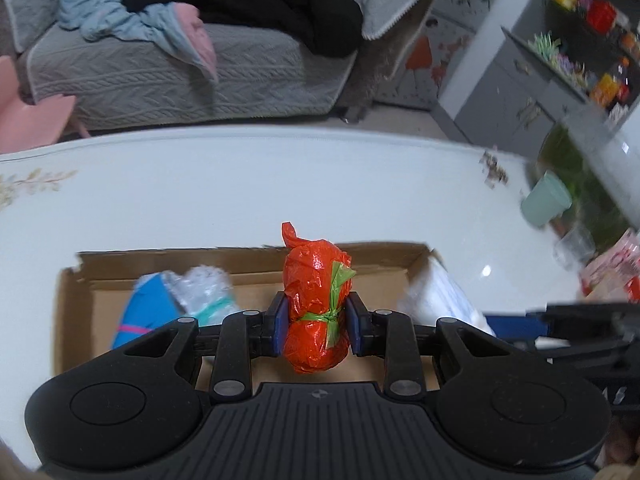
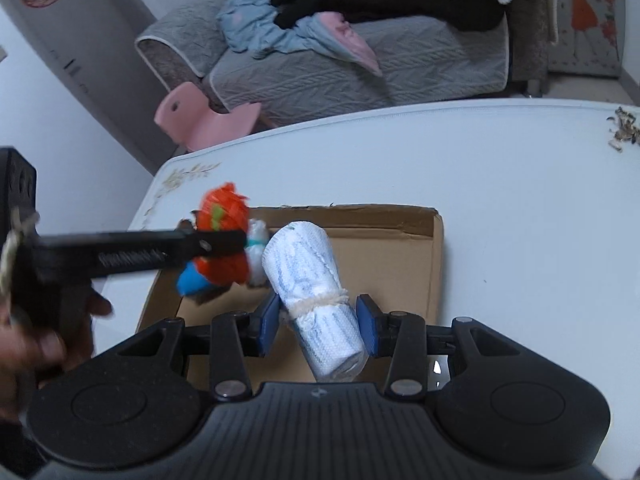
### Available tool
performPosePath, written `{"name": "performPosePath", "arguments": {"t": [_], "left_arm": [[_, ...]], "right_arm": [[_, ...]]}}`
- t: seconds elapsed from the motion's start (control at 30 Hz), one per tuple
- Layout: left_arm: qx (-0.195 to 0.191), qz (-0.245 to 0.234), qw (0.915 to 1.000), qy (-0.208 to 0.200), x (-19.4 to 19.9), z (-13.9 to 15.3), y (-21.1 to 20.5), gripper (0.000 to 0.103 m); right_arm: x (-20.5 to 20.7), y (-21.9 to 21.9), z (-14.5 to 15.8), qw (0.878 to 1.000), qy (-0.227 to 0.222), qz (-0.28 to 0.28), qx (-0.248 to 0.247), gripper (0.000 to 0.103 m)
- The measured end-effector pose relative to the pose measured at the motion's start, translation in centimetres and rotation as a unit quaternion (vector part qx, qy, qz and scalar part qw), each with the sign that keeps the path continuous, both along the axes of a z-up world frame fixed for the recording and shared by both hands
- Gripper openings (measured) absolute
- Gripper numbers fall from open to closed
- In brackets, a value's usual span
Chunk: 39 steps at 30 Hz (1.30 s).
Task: Organize objects
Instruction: 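Lower both bundles into the box beside the blue sock and open both tools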
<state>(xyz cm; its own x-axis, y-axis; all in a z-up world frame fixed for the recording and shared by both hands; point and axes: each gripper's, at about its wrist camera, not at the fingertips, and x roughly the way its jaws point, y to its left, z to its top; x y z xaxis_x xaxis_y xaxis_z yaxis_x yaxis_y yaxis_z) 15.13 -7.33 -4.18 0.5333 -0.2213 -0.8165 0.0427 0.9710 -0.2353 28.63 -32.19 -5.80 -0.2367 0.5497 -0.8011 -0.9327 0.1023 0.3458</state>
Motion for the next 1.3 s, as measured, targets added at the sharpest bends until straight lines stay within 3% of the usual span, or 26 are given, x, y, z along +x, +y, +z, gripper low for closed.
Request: {"name": "performPosePath", "arguments": {"t": [0.13,0.33,0.53,1.0,1.2,1.3], "left_arm": [[0.029,-0.010,0.9994,0.018,1.1,-2.5,-0.3,0.036],[0.073,-0.019,0.9968,0.025,0.9,-4.0,1.1,0.036],[0.075,-0.012,0.9968,0.023,0.9,-3.7,1.8,0.036],[0.093,-0.015,0.9952,0.027,1.8,-3.8,1.1,0.041],[0.095,-0.018,0.9949,0.028,1.7,-3.6,0.9,0.053],[0.092,-0.018,0.9951,0.031,1.6,-3.5,0.8,0.064]], "right_arm": [[0.0,2.5,-1.6,1.000,-0.002,-0.020,-0.012,0.038],[-0.1,4.2,-3.4,0.999,0.011,-0.032,-0.015,0.038],[-0.9,5.6,-4.8,0.999,0.025,-0.033,-0.024,0.038],[-2.0,6.5,-5.4,0.999,0.005,-0.027,-0.033,0.040],[-1.9,6.4,-5.2,0.999,0.004,-0.022,-0.034,0.040],[-2.0,6.4,-5.0,0.999,-0.001,-0.020,-0.034,0.041]]}}
